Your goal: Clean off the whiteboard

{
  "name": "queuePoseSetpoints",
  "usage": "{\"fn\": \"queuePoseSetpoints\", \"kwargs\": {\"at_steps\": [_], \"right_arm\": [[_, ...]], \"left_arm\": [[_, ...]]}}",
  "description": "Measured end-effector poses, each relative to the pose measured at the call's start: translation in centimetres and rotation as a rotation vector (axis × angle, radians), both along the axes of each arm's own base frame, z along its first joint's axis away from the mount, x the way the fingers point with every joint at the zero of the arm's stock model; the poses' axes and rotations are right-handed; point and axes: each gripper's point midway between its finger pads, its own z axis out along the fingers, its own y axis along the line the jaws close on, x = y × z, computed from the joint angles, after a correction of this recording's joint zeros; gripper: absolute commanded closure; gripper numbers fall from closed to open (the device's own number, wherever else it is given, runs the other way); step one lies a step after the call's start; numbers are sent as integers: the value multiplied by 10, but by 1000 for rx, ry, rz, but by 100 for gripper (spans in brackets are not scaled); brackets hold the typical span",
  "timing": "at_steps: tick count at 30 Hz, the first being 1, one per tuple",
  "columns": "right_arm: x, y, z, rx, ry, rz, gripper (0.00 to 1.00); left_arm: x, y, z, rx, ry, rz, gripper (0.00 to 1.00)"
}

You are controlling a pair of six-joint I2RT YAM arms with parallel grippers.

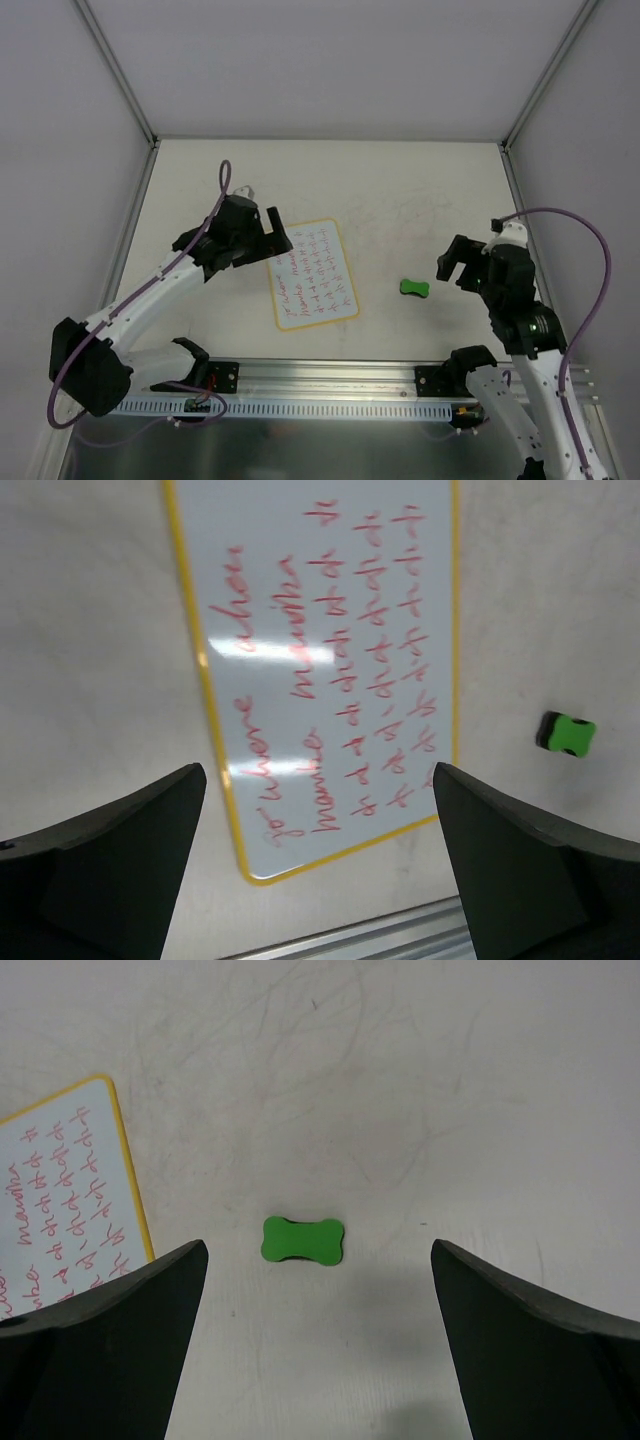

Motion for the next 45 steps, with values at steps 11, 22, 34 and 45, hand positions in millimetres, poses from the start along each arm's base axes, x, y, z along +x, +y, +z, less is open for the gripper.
{"fn": "queuePoseSetpoints", "kwargs": {"at_steps": [11,22,34,45], "right_arm": [[24,36,-110,-35,499,-15,1],[34,60,-161,-89,635,-8,1],[35,61,-176,-116,662,-17,8],[34,60,-182,-115,677,-34,13]], "left_arm": [[-19,116,4,108,-48,117,1],[-36,131,-32,211,33,61,1],[-35,143,-31,248,15,90,1],[-36,144,-33,250,18,90,1]]}}
